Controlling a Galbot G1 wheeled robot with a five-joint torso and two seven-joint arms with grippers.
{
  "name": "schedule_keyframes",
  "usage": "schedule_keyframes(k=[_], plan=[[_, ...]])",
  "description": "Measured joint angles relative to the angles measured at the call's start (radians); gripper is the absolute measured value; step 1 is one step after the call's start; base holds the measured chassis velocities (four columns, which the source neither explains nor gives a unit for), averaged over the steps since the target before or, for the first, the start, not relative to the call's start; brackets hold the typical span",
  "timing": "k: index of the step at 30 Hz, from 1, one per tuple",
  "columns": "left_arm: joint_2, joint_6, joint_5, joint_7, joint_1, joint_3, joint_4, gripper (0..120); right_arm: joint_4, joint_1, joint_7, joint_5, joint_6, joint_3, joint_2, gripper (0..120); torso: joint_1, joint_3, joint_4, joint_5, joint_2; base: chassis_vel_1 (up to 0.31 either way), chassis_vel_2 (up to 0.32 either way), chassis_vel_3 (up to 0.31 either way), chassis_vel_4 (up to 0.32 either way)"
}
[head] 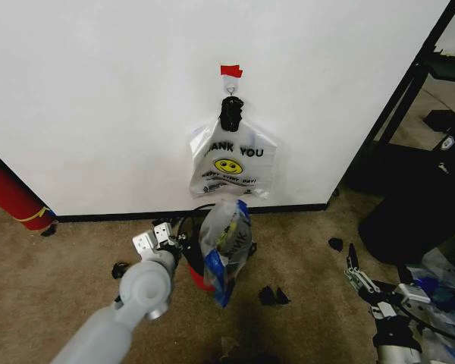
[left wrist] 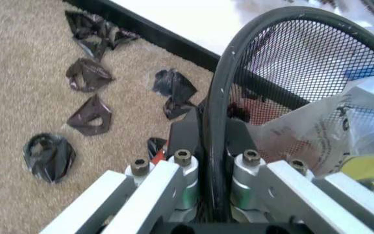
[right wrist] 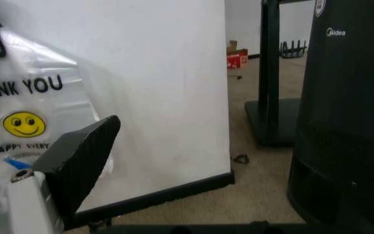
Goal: Pick up the garbage bag from the wall and place it over the trash bin.
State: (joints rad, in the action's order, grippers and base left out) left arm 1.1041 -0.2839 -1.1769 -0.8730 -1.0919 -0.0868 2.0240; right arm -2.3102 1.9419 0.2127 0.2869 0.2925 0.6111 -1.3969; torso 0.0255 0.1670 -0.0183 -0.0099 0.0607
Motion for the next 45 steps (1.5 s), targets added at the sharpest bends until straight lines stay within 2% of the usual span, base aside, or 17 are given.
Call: schedule_keyframes(k=[9, 19, 24, 25, 29, 30, 35, 37, 41, 43, 44, 45], plan=[[0.044, 0.070, 0.138, 0.024, -0.038, 0.017, -0.042, 2, 0.009, -0.005, 0.002, -0.002, -0.001, -0.004, 0.003, 100, 0.000, 0.000, 0.0002, 0.0000, 0.000, 0.000, 0.000, 0.000, 0.000], [0.063, 0.078, 0.170, 0.019, -0.042, 0.041, -0.078, 4, 0.022, -0.021, 0.004, -0.011, -0.003, -0.013, -0.009, 100, 0.000, 0.000, 0.0001, -0.0001, 0.000, 0.000, 0.000, 0.000, 0.000], [0.067, 0.069, 0.171, 0.007, -0.050, 0.039, -0.081, 23, 0.023, -0.029, 0.005, -0.017, -0.007, -0.015, -0.007, 100, 0.000, 0.000, 0.0001, -0.0001, 0.000, 0.000, 0.000, 0.000, 0.000], [0.072, 0.061, 0.180, 0.000, -0.059, 0.038, -0.077, 36, 0.033, -0.040, 0.010, -0.024, -0.009, -0.016, -0.008, 100, 0.000, 0.000, 0.0001, -0.0001, 0.000, 0.000, 0.000, 0.000, 0.000], [0.054, 0.057, 0.228, 0.000, -0.075, 0.026, -0.063, 52, 0.030, -0.046, 0.014, -0.027, -0.021, -0.029, -0.009, 100, 0.000, 0.000, 0.0001, -0.0001, 0.000, 0.000, 0.000, 0.000, 0.000], [0.054, 0.057, 0.228, 0.000, -0.075, 0.026, -0.063, 52, 0.030, -0.046, 0.014, -0.027, -0.021, -0.029, -0.009, 100, 0.000, 0.000, 0.0001, -0.0001, 0.000, 0.000, 0.000, 0.000, 0.000], [-0.003, 0.057, 0.288, 0.023, -0.108, 0.004, 0.008, 72, 0.012, -0.057, 0.029, -0.013, -0.061, -0.031, 0.020, 100, 0.000, 0.000, 0.0001, -0.0002, 0.000, 0.000, 0.000, 0.000, 0.000], [-0.014, 0.057, 0.299, 0.031, -0.113, -0.001, 0.022, 75, 0.008, -0.059, 0.034, -0.007, -0.072, -0.033, 0.027, 100, 0.000, 0.000, 0.0000, -0.0002, 0.000, 0.000, 0.000, 0.000, 0.000], [-0.085, 0.067, 0.409, 0.094, -0.156, -0.031, 0.106, 92, -0.041, -0.087, 0.074, 0.061, -0.205, -0.061, 0.099, 100, 0.000, 0.000, 0.0001, -0.0002, 0.000, 0.000, 0.000, 0.000, 0.000], [-0.109, 0.067, 0.460, 0.111, -0.174, -0.041, 0.142, 98, -0.078, -0.107, 0.111, 0.140, -0.322, -0.073, 0.146, 100, 0.000, 0.000, 0.0006, -0.0001, 0.000, 0.000, 0.000, 0.000, 0.000], [-0.109, 0.067, 0.460, 0.111, -0.174, -0.041, 0.142, 98, -0.078, -0.107, 0.111, 0.140, -0.322, -0.073, 0.146, 100, 0.000, 0.000, 0.0006, -0.0001, 0.000, 0.000, 0.000, 0.000, 0.000], [-0.117, 0.061, 0.487, 0.115, -0.182, -0.044, 0.159, 99, -0.101, -0.119, 0.136, 0.196, -0.389, -0.075, 0.172, 100, 0.000, 0.000, 0.0000, -0.0002, 0.000, 0.000, 0.000, 0.000, 0.000]])
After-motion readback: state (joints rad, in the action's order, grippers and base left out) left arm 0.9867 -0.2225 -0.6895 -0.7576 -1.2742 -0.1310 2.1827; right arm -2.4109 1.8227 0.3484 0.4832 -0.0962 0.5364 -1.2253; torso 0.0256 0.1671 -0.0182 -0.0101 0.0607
